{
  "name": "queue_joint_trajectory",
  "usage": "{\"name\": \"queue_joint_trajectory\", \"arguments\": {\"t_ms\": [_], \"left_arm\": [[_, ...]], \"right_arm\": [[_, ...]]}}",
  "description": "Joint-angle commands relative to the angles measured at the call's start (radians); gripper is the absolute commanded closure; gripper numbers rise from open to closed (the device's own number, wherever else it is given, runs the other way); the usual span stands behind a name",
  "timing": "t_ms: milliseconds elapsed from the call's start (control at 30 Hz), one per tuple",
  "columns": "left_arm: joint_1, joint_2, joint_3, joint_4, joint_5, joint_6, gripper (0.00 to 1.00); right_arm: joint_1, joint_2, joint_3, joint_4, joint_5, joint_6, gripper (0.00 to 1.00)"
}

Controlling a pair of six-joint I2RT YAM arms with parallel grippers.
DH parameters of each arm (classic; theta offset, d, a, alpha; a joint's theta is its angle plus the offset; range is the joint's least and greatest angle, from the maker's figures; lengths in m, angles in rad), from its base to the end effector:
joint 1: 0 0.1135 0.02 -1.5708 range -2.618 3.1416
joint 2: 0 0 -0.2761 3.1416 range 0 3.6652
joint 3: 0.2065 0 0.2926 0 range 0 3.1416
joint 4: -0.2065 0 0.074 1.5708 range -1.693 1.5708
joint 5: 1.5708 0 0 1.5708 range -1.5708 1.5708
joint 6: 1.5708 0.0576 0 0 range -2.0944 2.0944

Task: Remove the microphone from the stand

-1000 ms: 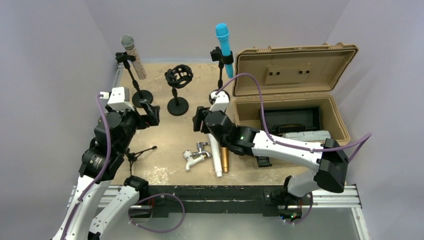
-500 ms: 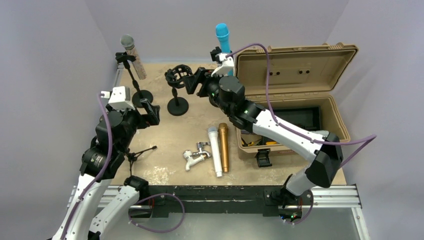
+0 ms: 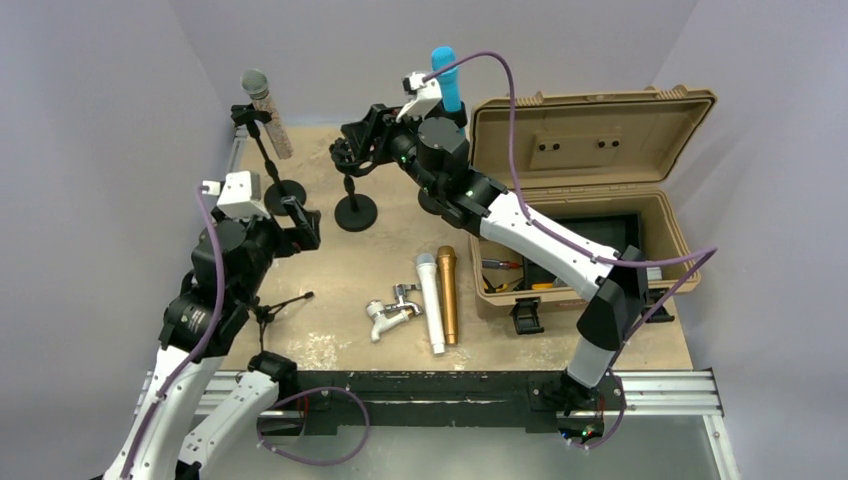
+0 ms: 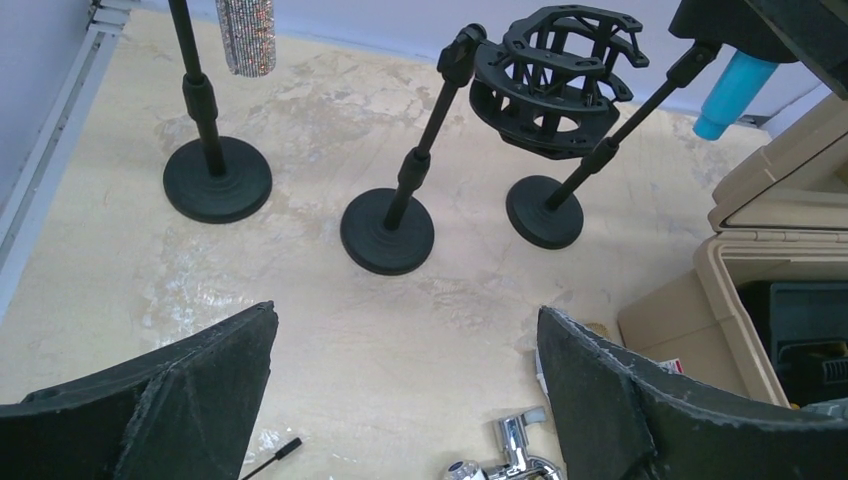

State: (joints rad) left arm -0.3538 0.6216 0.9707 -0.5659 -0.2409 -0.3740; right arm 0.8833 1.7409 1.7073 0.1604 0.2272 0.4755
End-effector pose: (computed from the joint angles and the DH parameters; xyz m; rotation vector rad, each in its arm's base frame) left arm 0.1652 -0.0464 0.4007 -0.1915 1.7814 -0.3084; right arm 0.3172 0.3659 0.4524 -0.1138 1.5138 0.9406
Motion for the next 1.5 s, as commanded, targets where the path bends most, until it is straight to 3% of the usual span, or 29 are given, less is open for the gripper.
{"name": "queue_joint_trajectory", "arguments": {"t_ms": [0,167,267,367,700,1100,1467], "left_arm": [[0.010,0.115,0.105,-0.033,0.024,-0.042,0.00],[0.077,0.263,0.254,-0.078,0.149,-0.139,0.00],[0.108,0.322,0.328,-0.060,0.190,-0.203,0.00],[0.139,0.398,0.388,-0.045,0.220,-0.305,0.00],[0.324,0.553,0.331,0.231,0.498,-0.643,0.00],[0.388,0.776,0.373,0.358,0.665,-0.685,0.03],[0.387,0.783,0.298,0.365,0.644,-0.643,0.13]], "right_arm": [[0.000,-0.046,0.009,-0.002,-0.057,-0.083,0.41],[0.000,-0.156,-0.117,0.033,-0.107,-0.101,0.40],[0.000,-0.238,-0.227,0.063,-0.117,-0.100,0.25],[0.002,-0.326,-0.307,0.087,-0.111,-0.100,0.21],[0.000,-0.559,-0.500,0.140,-0.059,-0.083,0.20],[0.001,-0.659,-0.555,0.117,-0.015,-0.097,0.19],[0.001,-0.656,-0.567,0.120,-0.015,-0.086,0.19]]}}
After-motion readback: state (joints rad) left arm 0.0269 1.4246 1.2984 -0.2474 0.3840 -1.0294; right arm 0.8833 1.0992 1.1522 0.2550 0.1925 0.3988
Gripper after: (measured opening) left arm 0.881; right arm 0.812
